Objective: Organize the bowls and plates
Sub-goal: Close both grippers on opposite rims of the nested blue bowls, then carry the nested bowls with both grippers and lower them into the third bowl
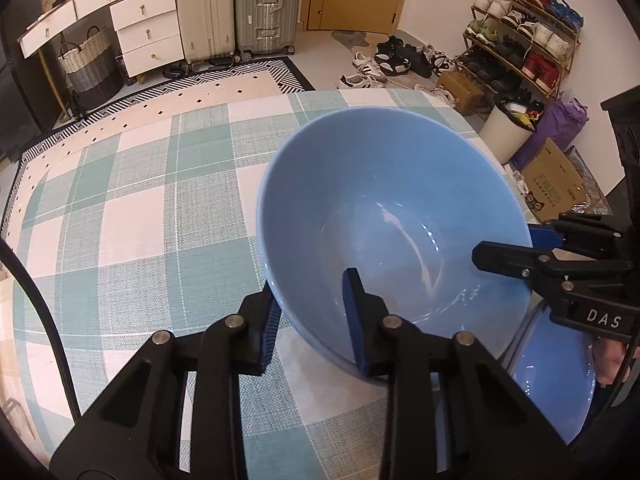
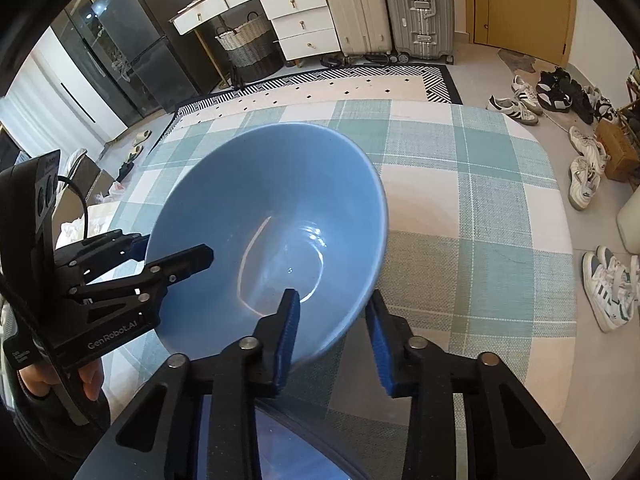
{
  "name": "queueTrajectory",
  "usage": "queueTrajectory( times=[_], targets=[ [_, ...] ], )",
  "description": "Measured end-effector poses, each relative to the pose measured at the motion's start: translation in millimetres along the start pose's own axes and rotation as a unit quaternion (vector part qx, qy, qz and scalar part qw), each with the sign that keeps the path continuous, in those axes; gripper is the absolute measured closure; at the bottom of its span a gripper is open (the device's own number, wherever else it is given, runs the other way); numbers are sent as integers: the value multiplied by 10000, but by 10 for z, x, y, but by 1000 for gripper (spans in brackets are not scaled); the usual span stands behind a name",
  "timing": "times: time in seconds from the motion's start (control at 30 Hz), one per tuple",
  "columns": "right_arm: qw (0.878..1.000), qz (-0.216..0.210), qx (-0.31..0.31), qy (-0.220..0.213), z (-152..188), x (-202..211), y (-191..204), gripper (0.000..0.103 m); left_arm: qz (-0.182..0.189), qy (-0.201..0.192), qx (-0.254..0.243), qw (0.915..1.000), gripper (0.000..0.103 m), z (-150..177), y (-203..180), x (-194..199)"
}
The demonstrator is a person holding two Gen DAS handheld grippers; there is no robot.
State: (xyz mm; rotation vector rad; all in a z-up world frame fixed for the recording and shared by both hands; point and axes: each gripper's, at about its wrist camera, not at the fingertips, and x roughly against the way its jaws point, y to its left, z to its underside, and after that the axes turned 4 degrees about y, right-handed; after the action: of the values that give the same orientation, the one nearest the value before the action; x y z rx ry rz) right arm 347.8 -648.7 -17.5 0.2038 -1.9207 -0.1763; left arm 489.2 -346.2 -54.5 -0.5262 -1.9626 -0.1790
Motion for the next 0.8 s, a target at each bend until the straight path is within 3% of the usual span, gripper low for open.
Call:
queueTrajectory(
  times=[0.47, 0.8],
  targets=[
    [9999, 44, -45, -109, -44, 30, 15, 79, -14, -42, 97, 9999, 82, 6, 84, 4],
    [9995, 25, 38, -324, -109, 171, 144, 80, -69, -316, 196, 9993, 82, -27, 173, 189]
  ],
)
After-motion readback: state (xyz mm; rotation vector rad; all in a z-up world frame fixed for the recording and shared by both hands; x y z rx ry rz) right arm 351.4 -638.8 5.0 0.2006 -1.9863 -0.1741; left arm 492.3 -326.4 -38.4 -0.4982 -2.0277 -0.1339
